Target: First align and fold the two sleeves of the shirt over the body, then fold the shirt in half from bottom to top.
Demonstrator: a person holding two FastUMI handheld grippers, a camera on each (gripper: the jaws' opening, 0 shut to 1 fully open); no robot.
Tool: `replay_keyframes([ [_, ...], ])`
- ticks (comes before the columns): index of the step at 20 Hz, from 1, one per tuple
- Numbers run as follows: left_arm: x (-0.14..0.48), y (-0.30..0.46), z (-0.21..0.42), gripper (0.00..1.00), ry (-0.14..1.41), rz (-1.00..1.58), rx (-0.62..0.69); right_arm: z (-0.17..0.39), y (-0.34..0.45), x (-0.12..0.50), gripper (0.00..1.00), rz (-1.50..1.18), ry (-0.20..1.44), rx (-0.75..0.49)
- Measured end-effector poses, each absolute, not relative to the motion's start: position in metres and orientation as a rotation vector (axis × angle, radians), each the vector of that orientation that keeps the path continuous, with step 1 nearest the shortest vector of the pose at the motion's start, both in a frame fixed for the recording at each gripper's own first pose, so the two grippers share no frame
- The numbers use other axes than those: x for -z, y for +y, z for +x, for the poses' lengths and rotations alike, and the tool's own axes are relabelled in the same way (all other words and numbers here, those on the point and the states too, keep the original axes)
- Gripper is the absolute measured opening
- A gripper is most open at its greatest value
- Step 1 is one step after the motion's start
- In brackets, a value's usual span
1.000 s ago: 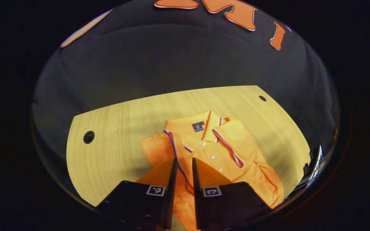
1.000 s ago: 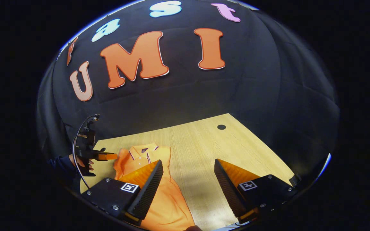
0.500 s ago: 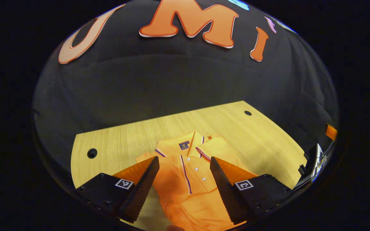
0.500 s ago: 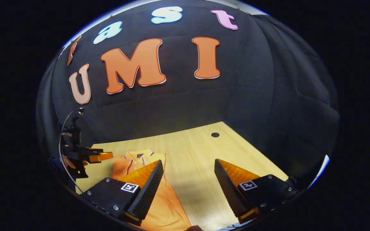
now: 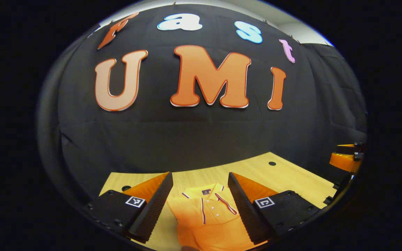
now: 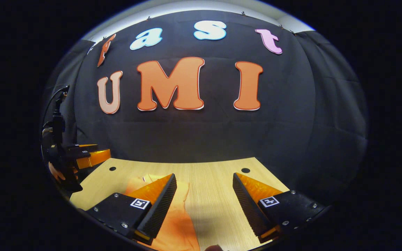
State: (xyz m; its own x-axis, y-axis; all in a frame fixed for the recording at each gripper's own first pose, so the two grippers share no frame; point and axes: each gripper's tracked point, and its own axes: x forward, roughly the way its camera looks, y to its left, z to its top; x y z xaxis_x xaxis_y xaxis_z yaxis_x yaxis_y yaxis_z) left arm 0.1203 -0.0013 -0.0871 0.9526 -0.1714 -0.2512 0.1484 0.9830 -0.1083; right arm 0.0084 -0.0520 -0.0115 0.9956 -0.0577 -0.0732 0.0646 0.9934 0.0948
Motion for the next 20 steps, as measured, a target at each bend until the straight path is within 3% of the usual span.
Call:
replay_keyframes([
  [8,0.029,0.01,0.041,0.97,0.066,-0.08,0.004,-0.004,-0.05,0.003,0.98,0.092,-0.027,-0.033],
  [15,0.093,-0.001,-0.009,0.97,0.274,-0.006,-0.026,-0.028,-0.033,0.091,0.98,0.103,0.222,-0.146],
  [20,0.167,0.003,-0.049,0.97,0.519,-0.033,-0.061,-0.057,-0.025,0.169,0.98,0.141,0.458,-0.201],
])
